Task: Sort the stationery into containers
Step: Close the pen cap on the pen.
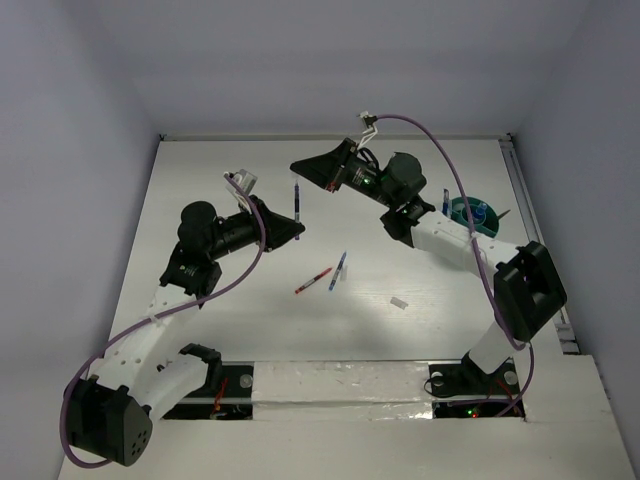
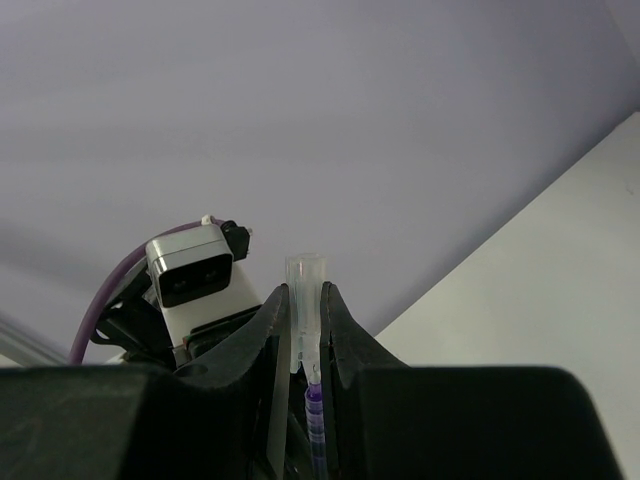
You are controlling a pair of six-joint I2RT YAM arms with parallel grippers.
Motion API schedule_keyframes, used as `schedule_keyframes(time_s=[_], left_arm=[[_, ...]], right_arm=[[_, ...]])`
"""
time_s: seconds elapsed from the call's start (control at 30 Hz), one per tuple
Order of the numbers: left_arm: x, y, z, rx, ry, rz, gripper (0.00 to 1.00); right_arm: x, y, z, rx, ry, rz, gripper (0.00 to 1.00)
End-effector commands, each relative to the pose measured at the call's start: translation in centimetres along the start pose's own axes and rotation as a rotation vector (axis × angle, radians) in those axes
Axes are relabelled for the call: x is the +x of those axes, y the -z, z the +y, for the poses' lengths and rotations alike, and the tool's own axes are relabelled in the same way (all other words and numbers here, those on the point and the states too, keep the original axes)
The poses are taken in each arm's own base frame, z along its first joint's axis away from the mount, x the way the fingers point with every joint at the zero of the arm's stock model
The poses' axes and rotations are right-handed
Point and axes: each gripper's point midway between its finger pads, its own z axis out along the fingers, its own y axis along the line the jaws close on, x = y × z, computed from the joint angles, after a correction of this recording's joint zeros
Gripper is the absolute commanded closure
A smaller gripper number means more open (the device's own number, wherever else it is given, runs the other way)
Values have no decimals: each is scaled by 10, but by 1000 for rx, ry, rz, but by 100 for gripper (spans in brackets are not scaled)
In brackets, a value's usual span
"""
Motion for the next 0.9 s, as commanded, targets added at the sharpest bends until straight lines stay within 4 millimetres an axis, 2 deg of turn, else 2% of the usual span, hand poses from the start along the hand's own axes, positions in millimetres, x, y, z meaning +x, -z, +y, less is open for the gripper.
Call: schedule_keyframes(time_s=[0.0, 0.67, 0.87], left_arm=[[-11, 2, -12, 39, -49, -47, 100], [-17, 5, -15, 33, -58, -79, 100], [-25, 5, -15, 18, -51, -113, 100]], right_arm=[[-16, -6, 24, -79, 52, -58, 100], [-4, -7, 20, -83, 28, -32, 100], [6, -5, 24, -94, 24, -23, 100]])
